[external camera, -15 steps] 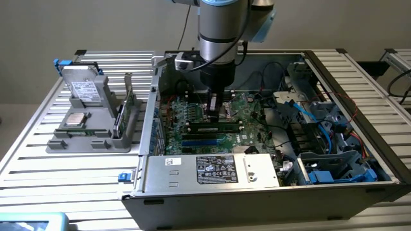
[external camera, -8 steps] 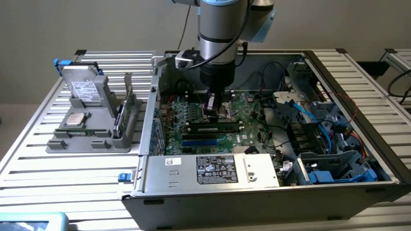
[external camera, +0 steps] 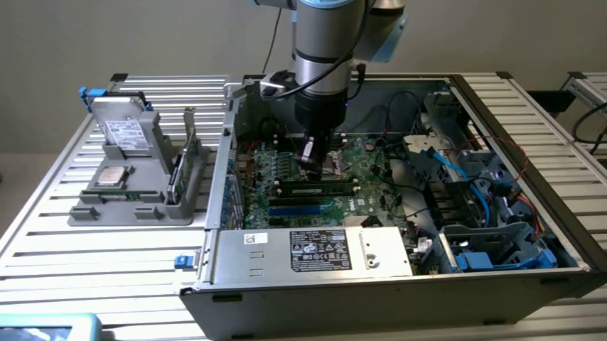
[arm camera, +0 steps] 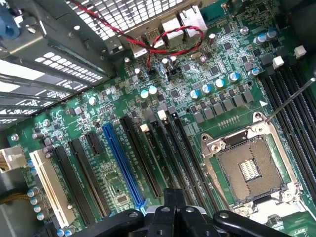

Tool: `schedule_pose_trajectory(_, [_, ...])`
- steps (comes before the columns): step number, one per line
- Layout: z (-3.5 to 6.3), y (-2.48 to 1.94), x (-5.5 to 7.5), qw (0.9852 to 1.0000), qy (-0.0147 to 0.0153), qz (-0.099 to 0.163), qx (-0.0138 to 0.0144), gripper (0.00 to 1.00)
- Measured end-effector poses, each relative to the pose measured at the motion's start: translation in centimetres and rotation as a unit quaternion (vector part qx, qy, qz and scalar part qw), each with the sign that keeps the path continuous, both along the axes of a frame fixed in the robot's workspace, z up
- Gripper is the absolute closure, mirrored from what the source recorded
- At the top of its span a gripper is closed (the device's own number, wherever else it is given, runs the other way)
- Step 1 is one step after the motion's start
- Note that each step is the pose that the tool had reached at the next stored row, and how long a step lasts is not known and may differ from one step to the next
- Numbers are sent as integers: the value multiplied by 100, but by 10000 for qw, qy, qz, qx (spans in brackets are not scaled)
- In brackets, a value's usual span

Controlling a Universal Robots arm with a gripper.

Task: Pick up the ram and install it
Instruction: 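Press down the ram until it locks into place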

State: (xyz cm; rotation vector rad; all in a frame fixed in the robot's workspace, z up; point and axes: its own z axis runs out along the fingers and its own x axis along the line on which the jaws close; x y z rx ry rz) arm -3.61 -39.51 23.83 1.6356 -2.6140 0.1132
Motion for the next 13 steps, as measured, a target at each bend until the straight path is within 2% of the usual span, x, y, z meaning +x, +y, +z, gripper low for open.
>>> schedule_pose_trajectory(6, [0, 0, 0, 9992, 0, -400, 0, 89])
schedule_pose_trajectory(13, [0, 0, 0, 9962, 0, -867, 0, 89])
